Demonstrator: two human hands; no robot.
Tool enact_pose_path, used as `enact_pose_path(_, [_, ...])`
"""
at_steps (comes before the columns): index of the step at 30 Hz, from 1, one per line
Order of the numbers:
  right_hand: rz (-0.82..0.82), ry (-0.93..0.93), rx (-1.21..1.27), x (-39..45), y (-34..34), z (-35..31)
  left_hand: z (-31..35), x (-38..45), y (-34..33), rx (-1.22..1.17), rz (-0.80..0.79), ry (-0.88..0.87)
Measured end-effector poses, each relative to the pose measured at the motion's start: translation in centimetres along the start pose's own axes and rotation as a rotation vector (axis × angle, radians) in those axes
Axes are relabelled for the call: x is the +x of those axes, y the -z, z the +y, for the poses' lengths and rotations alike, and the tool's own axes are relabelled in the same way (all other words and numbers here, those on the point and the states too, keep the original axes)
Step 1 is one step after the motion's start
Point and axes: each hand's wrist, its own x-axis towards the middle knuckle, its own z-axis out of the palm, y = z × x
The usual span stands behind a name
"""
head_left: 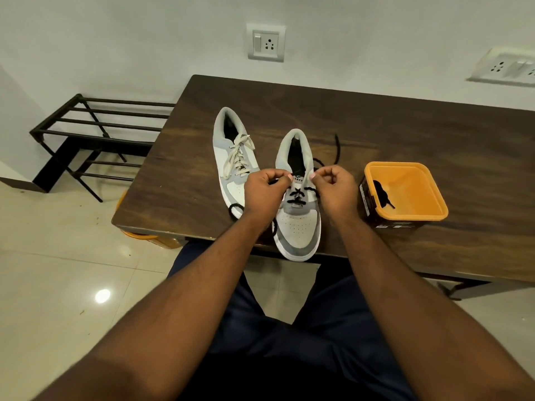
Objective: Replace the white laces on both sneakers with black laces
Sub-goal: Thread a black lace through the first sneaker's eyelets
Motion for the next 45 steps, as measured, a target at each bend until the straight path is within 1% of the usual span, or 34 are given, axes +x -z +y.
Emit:
enact_pose_path(2, [-0.059, 0.025, -0.091, 0.0, -0.5, 0.1, -0.4, 0.5, -0.3, 0.145, 0.031, -0.051])
enact_pose_path(5, [-0.061, 0.008, -0.172, -0.2, -1.2, -0.1, -0.3, 0.8, -1.0, 0.338, -0.018, -0.121])
enact_pose_path(8, [-0.01, -0.078, -0.023, -0.4, -1.4, 0.3, -0.2, 1.1, -1.3, 0.535, -0.119, -0.215])
enact_pose_path(11, [-0.03, -0.223, 0.215, -0.6, -1.2, 0.4, 0.7, 1.8, -1.2, 0.882, -0.283, -0.368])
enact_pose_path(13, [-0.05, -0.281, 0.309, -0.4, -1.1, 0.2, 1.2, 2.5, -1.1, 0.98, -0.346, -0.426])
enact_pose_path(15, [-0.058, -0.309, 0.344, -0.2, -0.9, 0.3, 1.5, 2.9, -1.1, 1.012, -0.379, -0.442])
enact_pose_path(18, [-0.055, -0.334, 0.359, -0.1, -0.8, 0.6, 1.5, 3.2, -1.1, 1.027, -0.385, -0.437])
enact_pose_path(24, [-0.061, -0.346, 0.358, 0.0, -0.8, 0.9, 1.1, 3.0, -1.5, 0.978, -0.389, -0.406])
enact_pose_path(28, [-0.063, -0.301, 0.325, -0.2, -0.9, 0.8, 0.5, 2.7, -1.6, 0.932, -0.371, -0.392])
enact_pose_path(33, [-0.165, -0.234, 0.286, 0.3, 0.1, 1.4, 0.1, 2.5, -1.5, 0.875, -0.335, -0.371])
enact_pose_path(36, [-0.2, -0.158, 0.207, 0.6, 0.4, 1.8, 0.3, 2.3, -1.6, 0.851, -0.309, -0.354])
enact_pose_path(38, [-0.196, -0.114, 0.145, 0.9, 0.3, 1.8, 0.2, 2.2, -1.7, 0.877, -0.291, -0.352])
enact_pose_path(41, [-0.215, -0.055, -0.003, 1.8, 0.3, 1.3, -0.7, 1.7, -1.4, 1.031, -0.205, -0.439])
enact_pose_path(43, [-0.286, -0.046, -0.103, 2.4, 0.5, 0.7, -1.6, 1.2, -1.1, 1.145, -0.143, -0.475])
enact_pose_path(45, [-0.369, -0.097, -0.14, 3.0, 0.7, -0.1, -2.1, 0.7, -1.0, 1.144, -0.13, -0.436])
